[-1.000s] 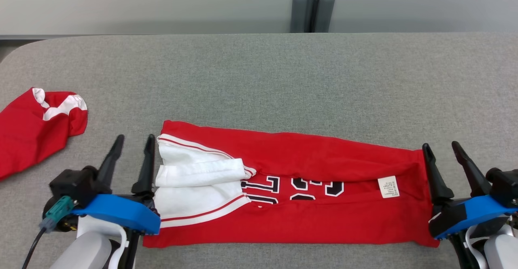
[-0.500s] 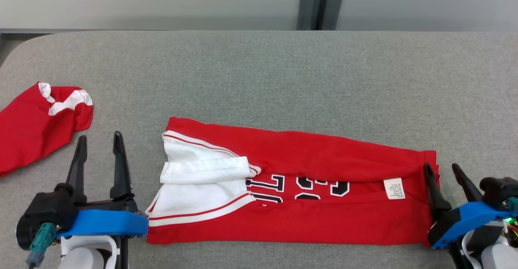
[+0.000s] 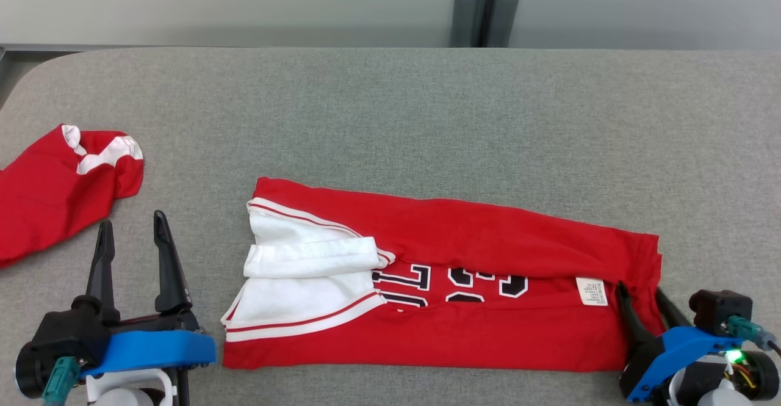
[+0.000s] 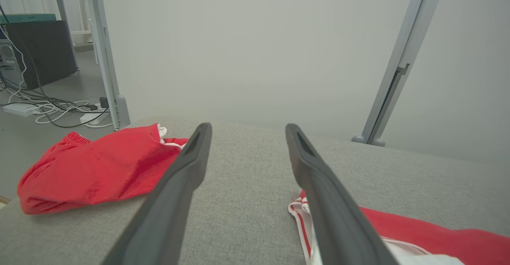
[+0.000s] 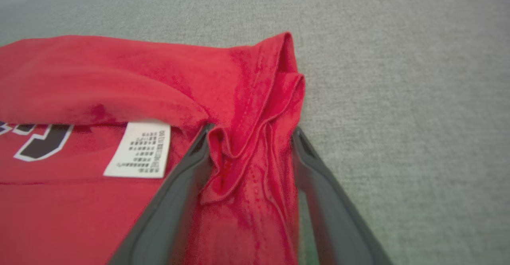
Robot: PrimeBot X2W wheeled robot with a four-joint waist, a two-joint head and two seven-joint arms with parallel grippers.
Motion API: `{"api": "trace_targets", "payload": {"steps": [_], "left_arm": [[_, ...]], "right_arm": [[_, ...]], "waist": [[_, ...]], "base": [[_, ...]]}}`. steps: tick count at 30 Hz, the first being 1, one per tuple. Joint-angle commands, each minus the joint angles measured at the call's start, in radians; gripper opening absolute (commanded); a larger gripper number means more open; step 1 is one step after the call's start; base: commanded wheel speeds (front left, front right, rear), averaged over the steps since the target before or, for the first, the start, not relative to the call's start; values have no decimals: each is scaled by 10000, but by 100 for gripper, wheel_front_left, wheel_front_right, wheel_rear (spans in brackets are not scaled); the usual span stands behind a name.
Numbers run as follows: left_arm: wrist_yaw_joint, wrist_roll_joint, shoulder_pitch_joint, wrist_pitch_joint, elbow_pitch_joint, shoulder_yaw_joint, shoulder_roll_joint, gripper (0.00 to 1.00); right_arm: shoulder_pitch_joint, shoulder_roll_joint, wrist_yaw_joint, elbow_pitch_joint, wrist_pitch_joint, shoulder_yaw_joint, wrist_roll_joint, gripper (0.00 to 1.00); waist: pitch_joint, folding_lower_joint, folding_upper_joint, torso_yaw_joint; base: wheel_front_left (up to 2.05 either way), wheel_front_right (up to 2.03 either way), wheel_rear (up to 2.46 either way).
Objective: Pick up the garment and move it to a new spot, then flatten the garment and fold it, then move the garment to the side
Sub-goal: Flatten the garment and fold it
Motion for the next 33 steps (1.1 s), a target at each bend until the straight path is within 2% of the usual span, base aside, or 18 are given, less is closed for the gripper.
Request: {"api": "trace_targets", "payload": {"steps": [1,7,20,25,33], "left_arm": [[-101,180,67,-47,3,142,-91,100],[-380,649,164,-47,123,572,-383,100],[-851,1211,380,-47,346,1118,-822,100],[-960,1348,404,-47,400,1231,-923,100],[-1090,1493,271,-47,470,1361,-1028,100]], "right_arm": [[323,147,8,159,104,160,102,0],[178,-78,4,35,-87,-26,306,0],[74,-1273,4,-703,178,-1609,326,0],[217,-1142,5,-1324,461,-1549,260,0],[351,-531,5,-2437,770,-700,323,0]], "waist": [[-32,0,0,-28],[-168,0,0,-110],[-521,0,0,-248],[-561,0,0,-262],[-474,0,0,-202]], "base": [[0,0,0],[0,0,0],[0,0,0],[0,0,0],[0,0,0]]}}
